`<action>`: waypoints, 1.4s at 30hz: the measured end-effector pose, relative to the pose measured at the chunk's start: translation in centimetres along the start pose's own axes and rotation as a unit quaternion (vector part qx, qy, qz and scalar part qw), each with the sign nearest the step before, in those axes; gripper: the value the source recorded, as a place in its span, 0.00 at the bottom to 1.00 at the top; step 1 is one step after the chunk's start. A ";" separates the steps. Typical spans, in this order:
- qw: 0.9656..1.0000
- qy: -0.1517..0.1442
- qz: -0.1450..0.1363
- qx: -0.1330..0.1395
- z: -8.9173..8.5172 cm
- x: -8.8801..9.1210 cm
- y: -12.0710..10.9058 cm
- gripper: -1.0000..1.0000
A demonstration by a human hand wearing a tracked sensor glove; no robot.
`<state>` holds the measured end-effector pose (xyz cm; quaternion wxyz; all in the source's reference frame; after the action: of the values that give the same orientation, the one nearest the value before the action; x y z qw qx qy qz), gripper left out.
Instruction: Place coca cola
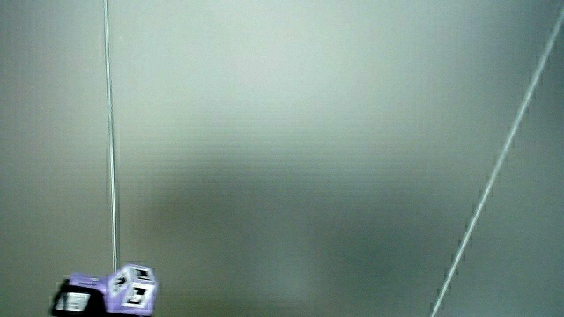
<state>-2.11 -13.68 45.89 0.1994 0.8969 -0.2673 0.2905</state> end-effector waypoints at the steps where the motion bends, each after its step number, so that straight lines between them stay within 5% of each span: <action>1: 1.000 -0.001 -0.013 0.003 -0.3 0.0 -0.2 0.50; 4: 0.999 -0.003 -0.036 -0.030 -0.8 0.1 0.0 0.50; 5: 0.999 -0.012 -0.038 -0.018 -2.4 1.5 0.6 0.50; 10: 0.997 -0.020 -0.058 -0.037 -3.6 1.9 0.7 0.50; 27: 0.995 -0.035 -0.077 -0.055 -4.4 2.6 0.9 0.50; 35: 0.994 -0.021 -0.073 -0.074 -4.0 2.5 0.9 0.33; 42: 0.994 -0.045 -0.075 -0.068 -4.6 2.9 0.5 0.19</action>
<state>-2.31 -12.75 51.23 0.2691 0.9110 -0.2270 0.2149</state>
